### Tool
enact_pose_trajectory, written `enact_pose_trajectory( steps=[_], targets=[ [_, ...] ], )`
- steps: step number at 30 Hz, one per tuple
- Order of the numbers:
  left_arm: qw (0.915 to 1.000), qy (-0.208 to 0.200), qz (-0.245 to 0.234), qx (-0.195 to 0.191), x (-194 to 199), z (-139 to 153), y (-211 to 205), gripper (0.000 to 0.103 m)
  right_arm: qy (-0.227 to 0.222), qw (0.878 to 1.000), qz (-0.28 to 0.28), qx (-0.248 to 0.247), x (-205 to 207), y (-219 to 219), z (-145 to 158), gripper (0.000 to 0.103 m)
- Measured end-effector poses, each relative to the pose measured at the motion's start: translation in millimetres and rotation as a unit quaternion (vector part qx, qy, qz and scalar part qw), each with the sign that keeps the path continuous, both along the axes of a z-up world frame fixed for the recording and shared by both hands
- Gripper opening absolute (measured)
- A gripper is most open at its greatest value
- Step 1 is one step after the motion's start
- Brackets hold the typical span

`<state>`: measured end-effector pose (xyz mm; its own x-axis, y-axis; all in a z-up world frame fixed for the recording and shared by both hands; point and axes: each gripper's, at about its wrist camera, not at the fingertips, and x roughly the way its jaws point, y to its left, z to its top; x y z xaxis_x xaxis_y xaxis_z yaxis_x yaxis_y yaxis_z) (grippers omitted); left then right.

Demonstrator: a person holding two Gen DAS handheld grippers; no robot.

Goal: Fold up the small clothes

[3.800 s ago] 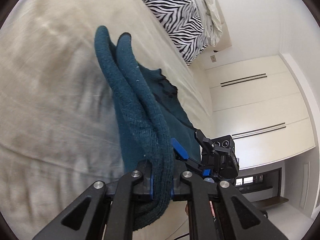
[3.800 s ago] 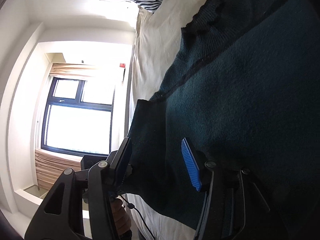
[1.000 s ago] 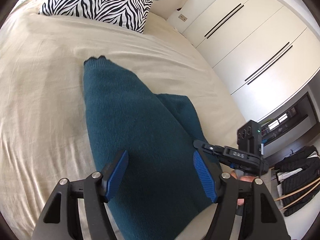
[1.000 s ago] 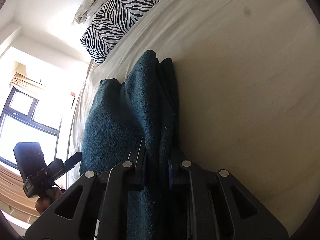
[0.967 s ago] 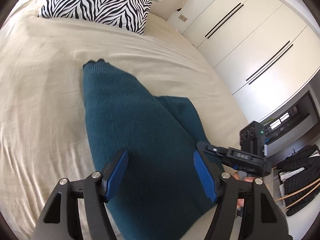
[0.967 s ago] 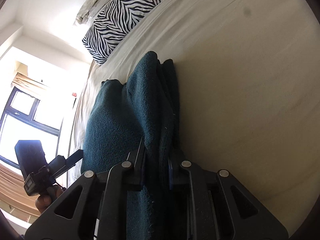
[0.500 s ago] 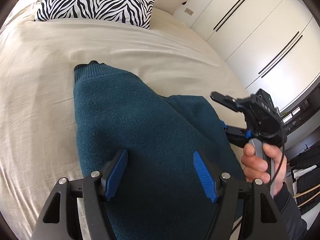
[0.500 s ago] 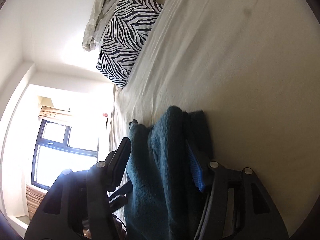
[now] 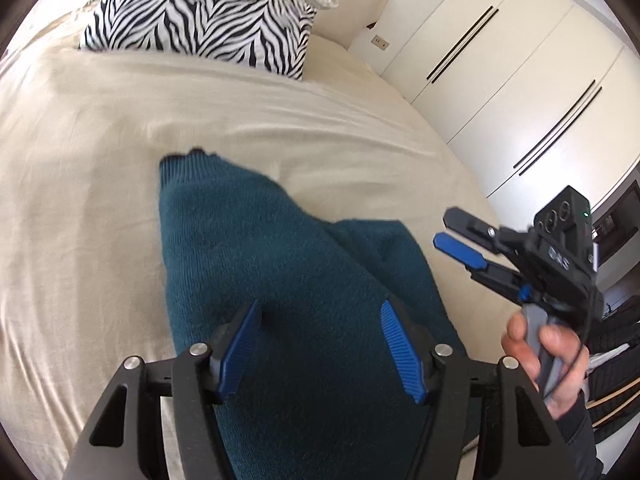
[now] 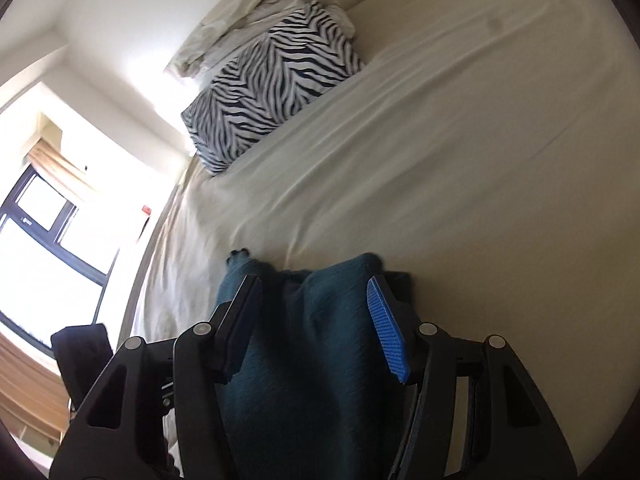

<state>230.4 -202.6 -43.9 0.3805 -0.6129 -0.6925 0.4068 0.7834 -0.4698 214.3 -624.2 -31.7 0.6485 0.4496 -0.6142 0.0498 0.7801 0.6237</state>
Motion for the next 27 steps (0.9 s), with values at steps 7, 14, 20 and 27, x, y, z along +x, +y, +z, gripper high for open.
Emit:
enact_pose_trajectory(
  steps=[7, 14, 20, 27],
  targets=[
    [0.9972, 0.033, -0.019, 0.064, 27, -26, -13, 0.059, 0.094, 0.995, 0.006, -0.020, 25, 15, -42, 0.046],
    [0.9966, 0.030, -0.012, 0.075, 31, -36, -13, 0.056, 0.103, 0.993, -0.042, -0.035, 36, -9, -76, 0.000],
    [0.9969, 0.024, -0.018, 0.073, 27, -41, -10, 0.056, 0.102, 0.993, -0.046, -0.040, 35, -10, -73, 0.000],
    [0.9940, -0.001, -0.013, 0.109, 16, -37, -16, 0.056, 0.063, 0.997, 0.002, -0.051, 20, 28, -17, 0.009]
  ],
)
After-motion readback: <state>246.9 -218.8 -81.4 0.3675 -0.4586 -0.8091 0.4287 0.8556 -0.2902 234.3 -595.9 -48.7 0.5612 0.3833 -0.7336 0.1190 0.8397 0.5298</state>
